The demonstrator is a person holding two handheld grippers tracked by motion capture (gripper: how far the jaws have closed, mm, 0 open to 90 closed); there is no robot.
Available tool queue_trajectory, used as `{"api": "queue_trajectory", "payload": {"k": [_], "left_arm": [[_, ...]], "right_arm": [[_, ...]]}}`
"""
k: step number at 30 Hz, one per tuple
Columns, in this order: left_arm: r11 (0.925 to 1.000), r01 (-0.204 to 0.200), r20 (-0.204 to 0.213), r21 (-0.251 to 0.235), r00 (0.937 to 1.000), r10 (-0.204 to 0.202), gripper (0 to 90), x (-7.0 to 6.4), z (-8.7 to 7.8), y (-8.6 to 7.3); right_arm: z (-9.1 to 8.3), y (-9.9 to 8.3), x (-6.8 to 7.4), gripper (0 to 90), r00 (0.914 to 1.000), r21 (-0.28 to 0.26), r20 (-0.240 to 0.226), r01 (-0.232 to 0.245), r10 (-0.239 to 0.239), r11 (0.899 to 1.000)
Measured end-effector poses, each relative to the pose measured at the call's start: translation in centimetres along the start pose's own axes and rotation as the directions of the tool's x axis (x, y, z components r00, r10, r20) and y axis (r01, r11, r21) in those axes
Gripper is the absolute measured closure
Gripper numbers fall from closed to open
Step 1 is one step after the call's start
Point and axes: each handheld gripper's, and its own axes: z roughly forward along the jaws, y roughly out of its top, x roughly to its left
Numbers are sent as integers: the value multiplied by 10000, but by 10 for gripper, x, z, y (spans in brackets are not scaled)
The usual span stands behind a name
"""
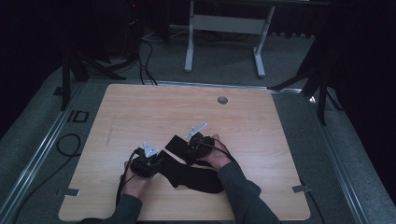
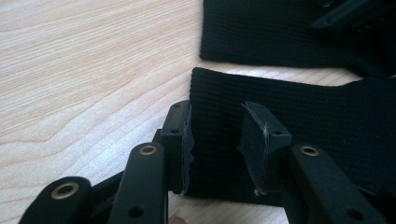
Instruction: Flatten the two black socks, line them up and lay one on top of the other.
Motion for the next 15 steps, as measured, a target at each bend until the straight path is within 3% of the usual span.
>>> {"api": "queue_trajectory", "payload": {"k": [1, 3, 5, 8, 10, 11, 15], "left_arm": [[10000, -1, -3, -4, 10000, 1, 638, 0, 0, 0], [10000, 6, -1, -9, 10000, -6, 638, 0, 0, 0], [10000, 8, 4, -9, 10000, -8, 638, 0, 0, 0], [10000, 9, 8, -11, 10000, -9, 638, 0, 0, 0], [10000, 13, 24, -21, 10000, -13, 638, 0, 0, 0], [10000, 13, 24, -21, 10000, -13, 638, 0, 0, 0], [10000, 14, 32, -24, 10000, -14, 638, 0, 0, 0]], "right_arm": [[1, 0, 1, 635, 9981, -188, 262, -545, 550, 9983], [2, 0, 1, 653, 9971, -249, 343, -677, 685, 9974], [2, -1, 2, 776, 9928, -461, 569, -1029, 1054, 9936], [2, -2, 1, 809, 9916, -499, 584, -1129, 1158, 9924], [1, -3, -2, 840, 9861, -604, 442, -1576, 1604, 9857], [1, -3, -2, 840, 9861, -604, 442, -1576, 1604, 9857], [-11, -1, -1, 842, 9823, -1003, 328, -1803, 1844, 9785]]}}
